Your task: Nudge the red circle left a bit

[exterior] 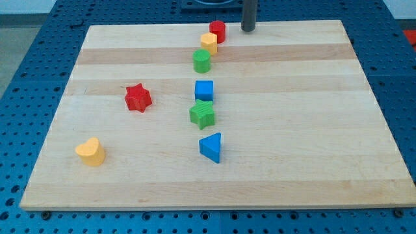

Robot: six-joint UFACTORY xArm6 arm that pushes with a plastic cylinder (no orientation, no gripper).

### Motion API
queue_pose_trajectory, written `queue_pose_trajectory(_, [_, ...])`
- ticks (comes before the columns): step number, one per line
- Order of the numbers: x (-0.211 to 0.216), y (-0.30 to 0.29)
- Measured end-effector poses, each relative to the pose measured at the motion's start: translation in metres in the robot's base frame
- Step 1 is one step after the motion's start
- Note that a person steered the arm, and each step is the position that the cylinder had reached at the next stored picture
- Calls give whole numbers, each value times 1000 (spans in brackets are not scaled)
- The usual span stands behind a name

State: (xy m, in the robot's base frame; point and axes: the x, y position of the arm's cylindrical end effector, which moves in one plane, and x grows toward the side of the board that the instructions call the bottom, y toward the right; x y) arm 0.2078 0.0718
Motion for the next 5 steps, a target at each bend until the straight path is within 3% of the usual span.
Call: queue_pose_trajectory(5, [9, -34])
